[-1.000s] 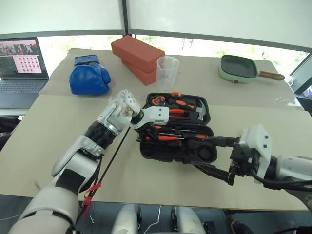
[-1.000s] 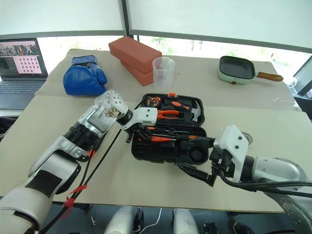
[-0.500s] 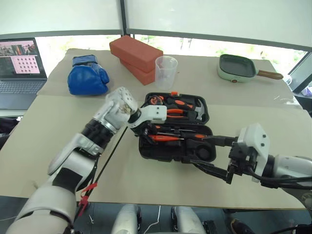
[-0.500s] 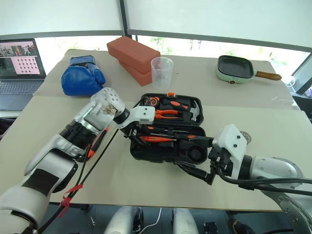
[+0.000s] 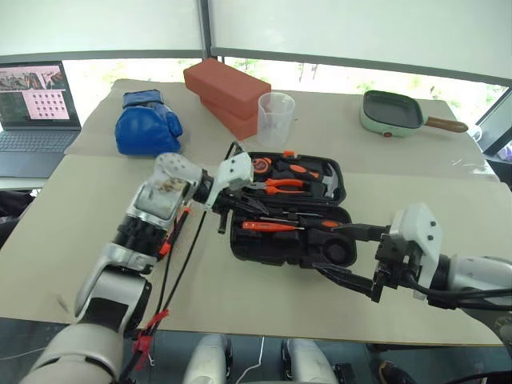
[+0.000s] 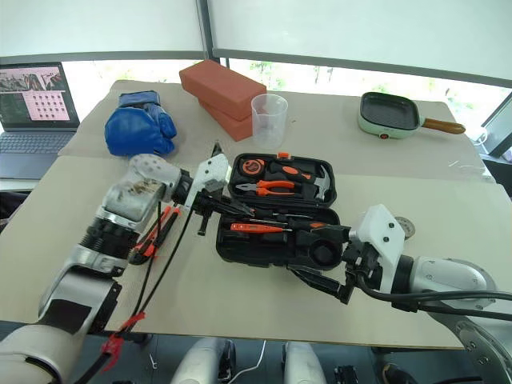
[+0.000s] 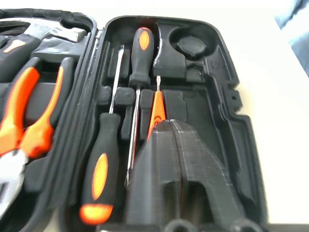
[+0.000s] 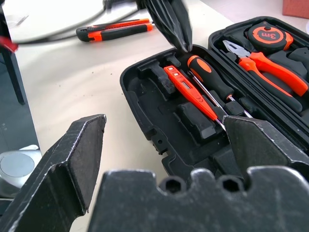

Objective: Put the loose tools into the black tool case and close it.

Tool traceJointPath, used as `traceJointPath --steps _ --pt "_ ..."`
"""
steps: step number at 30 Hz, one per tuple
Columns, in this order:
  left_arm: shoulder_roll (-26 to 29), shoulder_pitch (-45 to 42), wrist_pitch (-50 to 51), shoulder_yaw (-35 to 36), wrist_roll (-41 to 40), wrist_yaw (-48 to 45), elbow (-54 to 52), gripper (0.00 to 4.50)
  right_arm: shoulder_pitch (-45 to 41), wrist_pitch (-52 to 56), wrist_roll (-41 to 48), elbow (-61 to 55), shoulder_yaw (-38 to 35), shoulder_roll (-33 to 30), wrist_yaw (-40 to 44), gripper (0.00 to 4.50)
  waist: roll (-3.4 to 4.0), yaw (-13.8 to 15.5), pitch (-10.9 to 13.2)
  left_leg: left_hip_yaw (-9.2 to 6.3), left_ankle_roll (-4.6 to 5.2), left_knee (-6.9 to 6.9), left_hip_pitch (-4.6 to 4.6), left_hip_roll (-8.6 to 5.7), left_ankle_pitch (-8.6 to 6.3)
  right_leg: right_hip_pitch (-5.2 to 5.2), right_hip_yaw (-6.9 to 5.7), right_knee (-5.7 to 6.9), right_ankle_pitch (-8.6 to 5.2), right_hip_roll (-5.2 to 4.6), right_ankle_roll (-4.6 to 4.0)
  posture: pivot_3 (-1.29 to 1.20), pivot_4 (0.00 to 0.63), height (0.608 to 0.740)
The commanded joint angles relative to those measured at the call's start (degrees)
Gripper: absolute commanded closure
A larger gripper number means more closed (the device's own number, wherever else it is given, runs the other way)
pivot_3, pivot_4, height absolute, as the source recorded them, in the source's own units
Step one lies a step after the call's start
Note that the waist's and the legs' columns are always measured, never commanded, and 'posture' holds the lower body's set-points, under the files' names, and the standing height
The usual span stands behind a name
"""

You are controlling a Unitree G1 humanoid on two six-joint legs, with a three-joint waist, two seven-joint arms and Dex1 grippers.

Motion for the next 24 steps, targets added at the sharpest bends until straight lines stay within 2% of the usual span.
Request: traceJointPath --steps 1,13,24 --pt "-1.2 0.7 -4.8 0.1 0.7 3.3 1.8 4.47 -0.4 -0.7 0.8 -0.6 -1.9 -0.4 0.0 0.00 0.00 0.0 0.0 0.00 0.00 0.00 0.01 0.00 0.00 0.01 0.00 0.00 0.00 0.00 0.00 0.00 0.150 0.738" --pt "-2.1 3.4 -9.6 -1.9 1.9 4.5 3.0 4.47 -1.0 -0.4 1.2 0.1 -1.5 -0.3 -0.2 0.00 0.00 -0.1 0.0 0.00 0.00 -0.01 0.02 0.00 0.00 0.01 0.01 0.01 0.00 0.00 0.00 0.00 0.150 0.738" --pt "0.1 4.8 -12.7 -3.9 4.7 4.9 5.1 4.47 -1.9 -0.4 0.9 0.5 -0.5 -0.2 -0.3 0.00 0.00 -0.1 0.0 0.01 0.00 -0.01 0.02 0.01 0.00 0.01 0.01 0.01 0.00 0.01 0.00 0.00 0.150 0.738"
